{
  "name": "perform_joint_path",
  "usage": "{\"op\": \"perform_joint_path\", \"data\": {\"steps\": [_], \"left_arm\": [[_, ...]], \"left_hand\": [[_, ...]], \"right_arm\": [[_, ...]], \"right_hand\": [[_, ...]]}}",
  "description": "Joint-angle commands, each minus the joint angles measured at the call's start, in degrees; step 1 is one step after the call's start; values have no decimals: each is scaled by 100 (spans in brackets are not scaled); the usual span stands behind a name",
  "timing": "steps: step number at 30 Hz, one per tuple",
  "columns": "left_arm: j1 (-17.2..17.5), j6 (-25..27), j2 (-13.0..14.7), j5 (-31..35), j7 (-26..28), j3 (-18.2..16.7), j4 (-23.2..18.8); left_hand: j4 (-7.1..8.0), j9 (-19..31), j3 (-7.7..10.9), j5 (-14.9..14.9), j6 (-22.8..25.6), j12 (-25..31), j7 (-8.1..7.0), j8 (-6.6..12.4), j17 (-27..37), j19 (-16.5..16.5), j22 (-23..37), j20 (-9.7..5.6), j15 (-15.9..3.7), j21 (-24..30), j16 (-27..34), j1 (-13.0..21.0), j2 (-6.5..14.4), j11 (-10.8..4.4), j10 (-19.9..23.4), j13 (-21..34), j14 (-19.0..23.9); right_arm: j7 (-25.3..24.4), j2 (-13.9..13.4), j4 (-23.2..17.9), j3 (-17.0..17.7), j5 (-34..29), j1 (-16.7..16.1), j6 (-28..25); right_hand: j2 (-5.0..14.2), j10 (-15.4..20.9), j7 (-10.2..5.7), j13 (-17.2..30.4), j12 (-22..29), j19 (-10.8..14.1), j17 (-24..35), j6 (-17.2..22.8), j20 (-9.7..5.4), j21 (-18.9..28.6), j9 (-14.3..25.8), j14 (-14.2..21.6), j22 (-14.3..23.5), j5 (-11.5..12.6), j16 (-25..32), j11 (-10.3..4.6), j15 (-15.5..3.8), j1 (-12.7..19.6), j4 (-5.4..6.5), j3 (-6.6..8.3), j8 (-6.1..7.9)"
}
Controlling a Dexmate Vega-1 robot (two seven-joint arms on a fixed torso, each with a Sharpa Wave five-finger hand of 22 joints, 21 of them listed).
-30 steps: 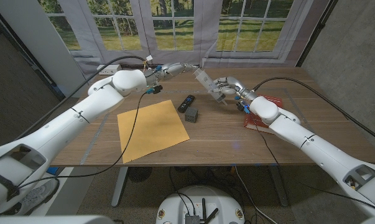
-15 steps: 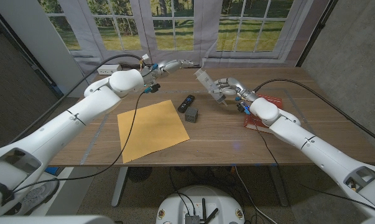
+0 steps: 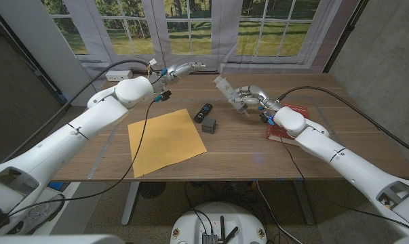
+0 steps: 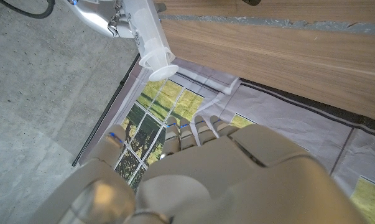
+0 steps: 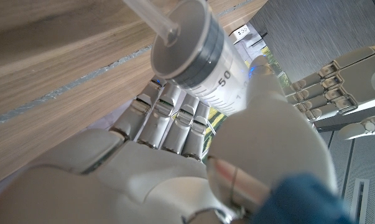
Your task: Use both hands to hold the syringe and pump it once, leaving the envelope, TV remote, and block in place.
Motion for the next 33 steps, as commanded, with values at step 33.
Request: {"op": "perform_joint_path", "data": {"steps": [33], "left_arm": [[1651, -829, -718, -822, 2098, -852, 235]], "left_hand": [[-174, 9, -19, 2, -10, -29, -172, 12, 6, 361, 10, -15, -233, 69, 11, 125, 396, -29, -186, 12, -216]], "right_arm": [[-17, 22, 101, 15, 112, 29, -40]], "right_hand": [[998, 129, -605, 31, 8, -46, 105, 616, -121, 8, 46, -51, 10, 46, -50, -179, -562, 1041, -41, -3, -68]]}}
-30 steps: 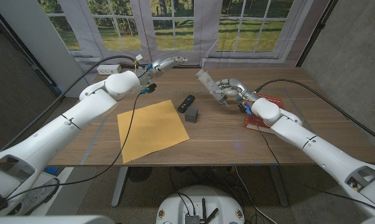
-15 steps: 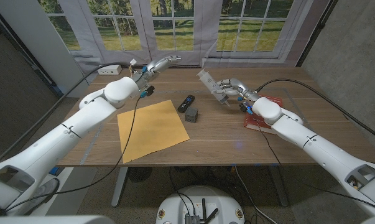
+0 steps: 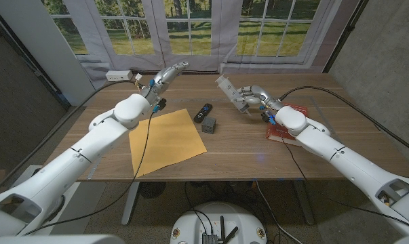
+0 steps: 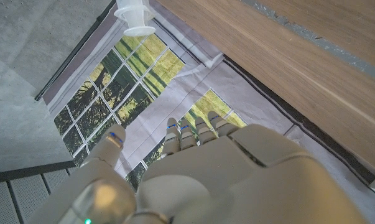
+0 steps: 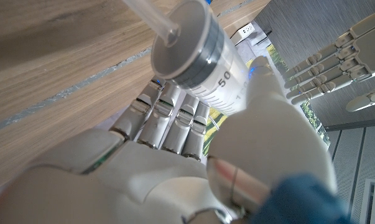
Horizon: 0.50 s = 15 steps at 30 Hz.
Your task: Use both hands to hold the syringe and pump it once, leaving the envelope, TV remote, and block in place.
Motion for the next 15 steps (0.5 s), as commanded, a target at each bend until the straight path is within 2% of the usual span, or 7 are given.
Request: {"op": "perform_joint_path", "data": {"steps": [1, 5, 15], "left_arm": [[512, -318, -235, -216, 553, -216, 70], [665, -412, -315, -240, 725, -260, 99], [905, -775, -540, -363, 944, -349, 296]], "left_hand": [[-51, 7, 17, 2, 18, 11, -38, 12, 5, 40, 10, -13, -257, 1, 12, 65, 396, -15, -23, 12, -54], [-73, 8, 2, -2, -10, 4, -112, 1, 6, 48, 10, -12, -242, -8, 10, 69, 382, -20, -61, 13, -75], [-112, 7, -23, -5, -72, -5, -117, -17, 9, 150, 9, 1, -233, 6, 9, 80, 376, -25, -137, 15, -117]], "right_arm": [[-34, -11, -53, 14, 30, -31, -6], [-44, -22, -91, 23, 36, -44, -33], [-95, -40, -231, 55, 79, -128, -116]], "right_hand": [[982, 127, -639, 28, 36, -29, 28, 586, -113, 11, 18, -8, 7, 24, -5, -179, -584, 1058, -33, 4, -8], [985, 108, -641, 27, 29, -29, 30, 591, -114, 11, 19, -6, 7, 25, -8, -173, -587, 1072, -31, 3, -10], [979, 83, -649, 28, 22, -30, 31, 562, -113, 12, 22, -43, 7, 23, -34, -174, -584, 1084, -22, -9, -33]]}}
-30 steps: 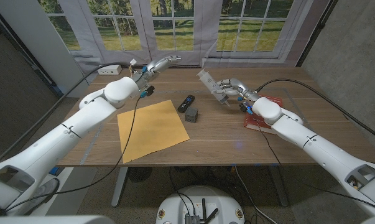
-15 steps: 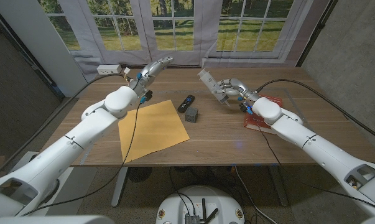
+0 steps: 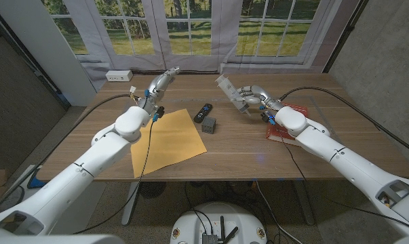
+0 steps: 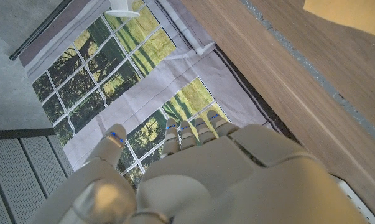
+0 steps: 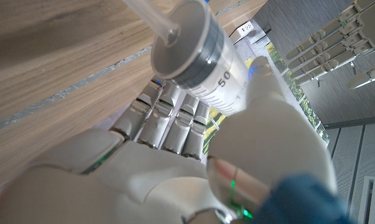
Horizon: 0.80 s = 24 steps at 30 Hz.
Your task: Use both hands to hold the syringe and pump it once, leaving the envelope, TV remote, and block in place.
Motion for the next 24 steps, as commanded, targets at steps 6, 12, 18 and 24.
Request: {"op": "perform_joint_path", "data": {"steps": [6, 12, 18, 24], "left_arm": [[461, -509, -338, -255, 416, -193, 247], [533, -657, -440, -340, 466, -230, 368], [540, -856, -605, -438, 479, -222, 603], [515, -953, -703, -570, 414, -200, 809]], "left_hand": [[-54, 7, -9, -5, -53, 1, 8, -21, 10, 91, 9, -34, -222, 7, 14, 55, 353, -1, -62, 16, -69], [-65, 7, -21, -5, -54, 9, 10, -16, 11, 111, 9, -34, -224, 4, 18, 58, 357, -3, -63, 16, -76], [-76, 7, -30, -6, -56, 13, 11, -13, 11, 124, 9, -37, -227, 1, 16, 60, 352, -10, -64, 16, -90], [-92, 7, -43, -8, -64, 15, 10, -13, 11, 137, 9, -37, -235, -4, 20, 61, 340, -14, -73, 16, -87]], "right_arm": [[-71, 59, -65, 35, 127, -105, -22], [-76, 79, -55, 7, 110, -93, -38], [-91, 80, -59, -11, 78, -74, -79], [-110, 27, -126, -41, -21, -50, -181]], "right_hand": [[978, 96, -638, 28, 26, -38, 7, 568, -122, 10, 27, -63, 8, 23, -27, -146, -585, 1106, -24, -13, -18], [979, 72, -635, 32, 23, -39, 7, 570, -125, 11, 29, -76, 8, 22, -37, -145, -585, 1128, -22, -21, -26], [986, 71, -639, 32, 27, -43, 17, 576, -126, 11, 31, -67, 8, 20, -31, -147, -582, 1130, -9, -37, -32], [993, 79, -633, 27, 31, -43, 21, 582, -125, 12, 32, -67, 8, 20, -34, -148, -585, 1147, -8, -45, -37]]}}
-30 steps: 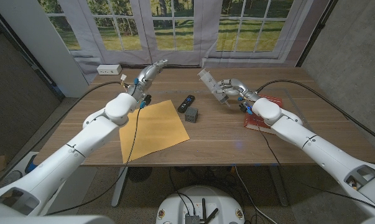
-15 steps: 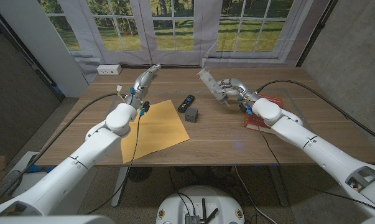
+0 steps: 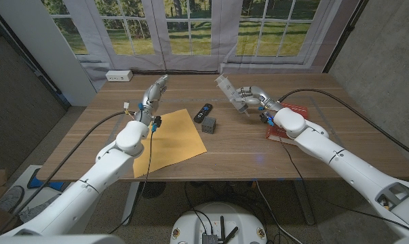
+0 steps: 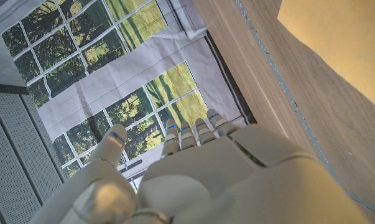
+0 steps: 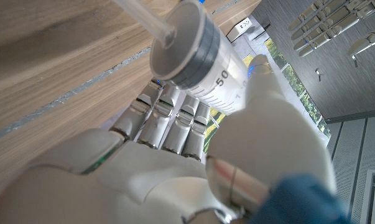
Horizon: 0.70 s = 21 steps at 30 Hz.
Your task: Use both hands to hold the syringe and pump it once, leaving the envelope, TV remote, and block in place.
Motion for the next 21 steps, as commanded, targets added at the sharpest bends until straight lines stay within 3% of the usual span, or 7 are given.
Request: {"op": "perform_joint_path", "data": {"steps": [1, 21], "left_arm": [[46, -310, -289, -257, -15, -4, 451], [75, -590, -588, -605, -6, -3, 909]], "left_hand": [[-48, 7, 3, -8, -24, 16, 7, -12, 10, 45, 9, -27, -212, -5, 22, 63, 342, -32, -35, 16, -48], [-65, 8, -25, -7, -58, 27, 22, -14, 17, 117, 10, -54, -202, -7, 27, 60, 359, -44, -41, 17, -66]], "right_arm": [[-51, -47, -103, -52, -128, 30, -197], [-50, -287, -389, -161, -546, 152, -701]], "right_hand": [[1015, 110, -551, 21, 16, 0, 22, 557, -167, 13, 30, -15, 9, 27, -12, -118, -594, 1049, 7, -33, 5], [1034, 104, -534, 18, 20, 15, 34, 599, -159, 17, 33, -23, 9, 24, -30, -120, -576, 1005, 49, -79, -1]]}}
